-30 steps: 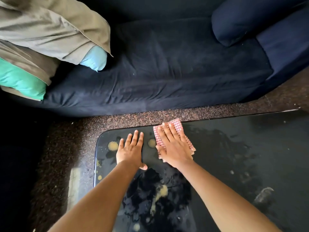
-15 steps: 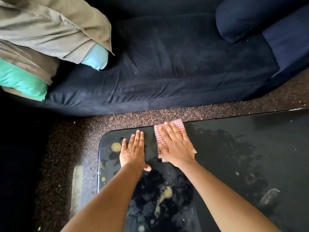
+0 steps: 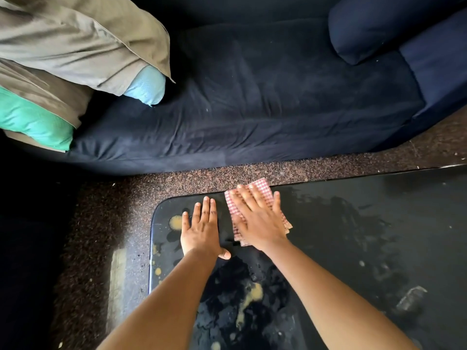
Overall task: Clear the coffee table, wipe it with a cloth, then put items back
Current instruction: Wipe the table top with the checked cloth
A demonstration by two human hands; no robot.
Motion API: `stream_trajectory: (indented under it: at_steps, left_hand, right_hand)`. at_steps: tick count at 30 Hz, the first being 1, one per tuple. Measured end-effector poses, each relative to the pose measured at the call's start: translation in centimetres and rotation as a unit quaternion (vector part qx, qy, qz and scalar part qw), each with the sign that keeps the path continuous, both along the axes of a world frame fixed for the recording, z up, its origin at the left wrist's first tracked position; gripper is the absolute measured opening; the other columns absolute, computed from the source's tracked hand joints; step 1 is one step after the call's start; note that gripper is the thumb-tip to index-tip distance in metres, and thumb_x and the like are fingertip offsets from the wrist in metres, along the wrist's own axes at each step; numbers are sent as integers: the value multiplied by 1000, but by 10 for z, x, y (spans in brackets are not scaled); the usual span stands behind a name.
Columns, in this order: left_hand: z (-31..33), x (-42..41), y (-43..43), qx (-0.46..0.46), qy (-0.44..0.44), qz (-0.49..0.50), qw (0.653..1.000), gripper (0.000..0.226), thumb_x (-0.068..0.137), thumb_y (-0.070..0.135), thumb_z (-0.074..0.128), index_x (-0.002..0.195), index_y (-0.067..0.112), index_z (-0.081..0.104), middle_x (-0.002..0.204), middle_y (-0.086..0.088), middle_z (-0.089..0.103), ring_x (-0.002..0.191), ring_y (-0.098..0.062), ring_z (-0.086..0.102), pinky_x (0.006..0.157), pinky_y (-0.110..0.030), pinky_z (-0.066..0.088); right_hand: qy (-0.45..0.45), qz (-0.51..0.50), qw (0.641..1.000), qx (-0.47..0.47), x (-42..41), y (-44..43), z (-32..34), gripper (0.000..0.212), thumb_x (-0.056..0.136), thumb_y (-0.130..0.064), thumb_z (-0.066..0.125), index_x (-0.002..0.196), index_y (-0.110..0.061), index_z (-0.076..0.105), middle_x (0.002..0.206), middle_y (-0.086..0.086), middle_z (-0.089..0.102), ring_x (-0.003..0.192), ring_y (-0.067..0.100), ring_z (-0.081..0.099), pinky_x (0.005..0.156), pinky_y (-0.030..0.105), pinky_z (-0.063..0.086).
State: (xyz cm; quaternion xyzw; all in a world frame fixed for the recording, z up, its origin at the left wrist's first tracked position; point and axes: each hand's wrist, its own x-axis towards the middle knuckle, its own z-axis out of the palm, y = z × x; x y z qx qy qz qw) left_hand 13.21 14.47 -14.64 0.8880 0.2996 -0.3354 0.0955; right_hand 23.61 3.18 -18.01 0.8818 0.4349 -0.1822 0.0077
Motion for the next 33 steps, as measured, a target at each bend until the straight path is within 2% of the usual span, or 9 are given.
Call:
stream_trajectory:
  at_steps: [3, 6, 10, 14, 21, 26, 29, 31, 33]
  left_hand:
    - [0, 0, 2, -2, -4, -5, 1000, 140, 66, 59, 75, 142, 12, -32, 154, -1, -31, 145, -20, -21, 116, -44, -11]
    - [-1, 0, 3, -4, -8, -7, 1000, 141, 64, 59, 76, 142, 12, -32, 155, 0, -30, 145, -19, -20, 116, -43, -11]
    - [0, 0, 3, -4, -13, 4, 1000, 143, 63, 59, 77, 143, 12, -31, 155, 0, -30, 144, -18, -21, 116, -43, -11]
    - [2, -2, 1, 9, -27, 29, 999, 146, 59, 61, 77, 143, 11, -31, 154, -1, -31, 144, -18, -23, 116, -44, -11]
    - [1, -10, 2, 3, -36, 49, 998, 143, 60, 66, 73, 145, 12, -28, 155, 0, -29, 144, -19, -23, 116, -42, -10]
    - [0, -7, 5, -9, -33, 40, 999, 146, 58, 66, 76, 145, 12, -28, 155, 0, -29, 144, -19, -22, 117, -42, -8]
    - [-1, -8, 10, -22, -37, 32, 999, 147, 56, 68, 75, 145, 12, -28, 155, 0, -29, 145, -19, -21, 118, -41, -5]
    - [0, -8, 12, -23, -32, 16, 999, 147, 56, 71, 73, 145, 12, -28, 155, 0, -29, 145, -19, -20, 118, -41, -5]
    - [0, -9, 14, -19, -27, 0, 999, 148, 56, 74, 71, 145, 12, -29, 155, -1, -30, 145, -19, -20, 118, -40, -5]
  right_hand:
    - [-4, -52, 999, -11, 21, -17, 1, 60, 95, -57, 14, 146, -42, -12, 157, -14, -14, 145, 15, -16, 112, 63, -4]
    - [-10, -78, 997, 8, 12, -5, 0, 62, 95, -58, 16, 149, -38, -7, 159, -11, -7, 146, 18, -12, 112, 60, -3]
    - [3, -17, 1000, 20, -19, 28, -1, 61, 93, -57, 8, 145, -37, -16, 158, -9, -16, 145, 18, -18, 113, 62, -3]
    - [7, 31, 999, 20, -7, 18, 0, 60, 95, -55, 13, 146, -38, -14, 157, -12, -17, 144, 15, -19, 114, 61, -2]
    - [-41, -106, 993, 25, -5, 3, -4, 62, 94, -52, 15, 150, -33, -4, 158, -7, -8, 146, 22, -13, 110, 54, -18]
    - [-42, 2, 999, 30, -23, 28, -9, 67, 91, -50, 13, 151, -27, -8, 159, 1, -11, 144, 25, -20, 113, 47, -15]
    - [-35, 64, 997, 28, -9, 12, -13, 66, 92, -51, 14, 149, -30, -13, 158, -2, -15, 144, 22, -21, 115, 47, -10]
    - [-34, 57, 997, 23, 2, -8, -13, 65, 93, -52, 15, 147, -32, -13, 158, -3, -15, 144, 21, -19, 116, 46, -8]
    - [-42, -5, 999, 22, 4, -20, -10, 65, 90, -53, 10, 147, -31, -11, 159, -3, -11, 145, 22, -15, 117, 45, -8]
